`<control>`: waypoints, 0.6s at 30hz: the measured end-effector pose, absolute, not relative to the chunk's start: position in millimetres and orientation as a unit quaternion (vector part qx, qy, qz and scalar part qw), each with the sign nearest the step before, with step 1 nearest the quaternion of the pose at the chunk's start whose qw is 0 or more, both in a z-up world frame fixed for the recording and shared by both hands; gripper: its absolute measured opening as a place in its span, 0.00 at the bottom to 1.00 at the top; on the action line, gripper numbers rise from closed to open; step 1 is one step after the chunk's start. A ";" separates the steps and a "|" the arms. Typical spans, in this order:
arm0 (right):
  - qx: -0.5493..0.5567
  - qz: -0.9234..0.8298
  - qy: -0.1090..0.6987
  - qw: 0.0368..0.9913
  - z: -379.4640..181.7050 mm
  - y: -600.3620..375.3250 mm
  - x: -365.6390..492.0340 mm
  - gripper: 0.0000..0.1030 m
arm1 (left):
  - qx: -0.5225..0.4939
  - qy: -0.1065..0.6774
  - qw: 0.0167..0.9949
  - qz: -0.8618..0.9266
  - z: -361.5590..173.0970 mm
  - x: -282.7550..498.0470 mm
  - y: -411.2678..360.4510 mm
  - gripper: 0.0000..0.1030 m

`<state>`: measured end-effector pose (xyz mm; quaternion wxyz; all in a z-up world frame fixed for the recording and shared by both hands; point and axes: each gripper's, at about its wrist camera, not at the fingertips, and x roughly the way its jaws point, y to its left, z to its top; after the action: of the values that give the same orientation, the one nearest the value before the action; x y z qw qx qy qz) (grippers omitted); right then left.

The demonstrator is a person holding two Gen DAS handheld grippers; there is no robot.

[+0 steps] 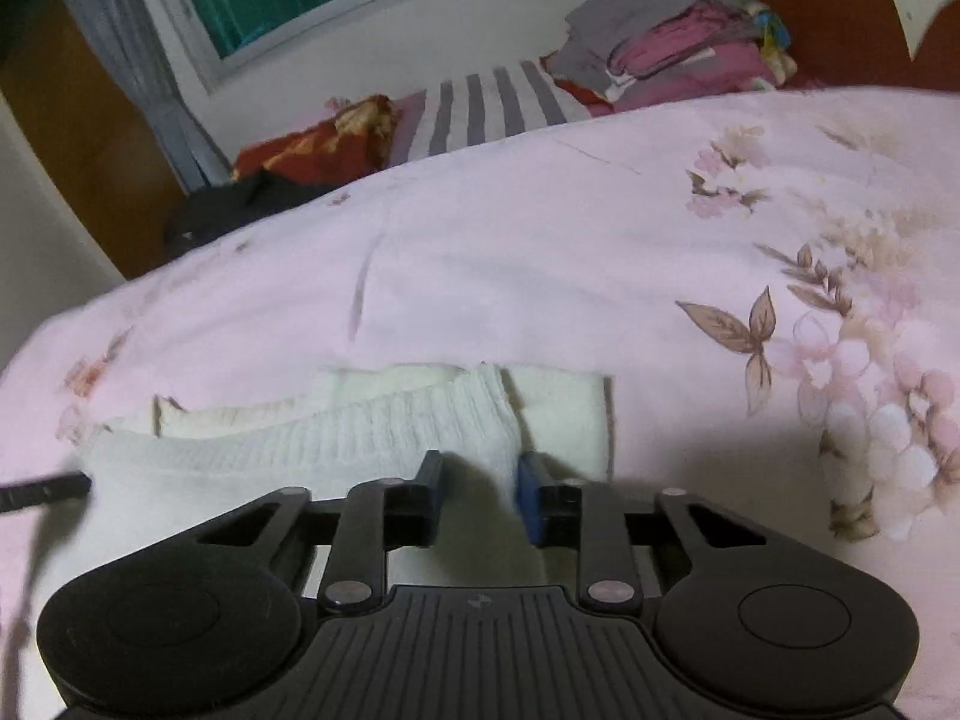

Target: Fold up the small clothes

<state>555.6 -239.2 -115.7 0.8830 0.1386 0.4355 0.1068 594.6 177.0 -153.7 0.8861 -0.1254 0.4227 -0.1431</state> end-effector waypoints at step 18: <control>0.112 0.041 0.413 0.903 -107.1 -237.7 557.2 0.42 | -0.104 0.367 0.922 -0.067 -140.3 580.1 173.6 0.36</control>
<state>557.2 -237.7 -107.1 0.9030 0.1120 0.4127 0.0410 580.1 173.6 -140.3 0.9220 -0.1037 0.3670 -0.0673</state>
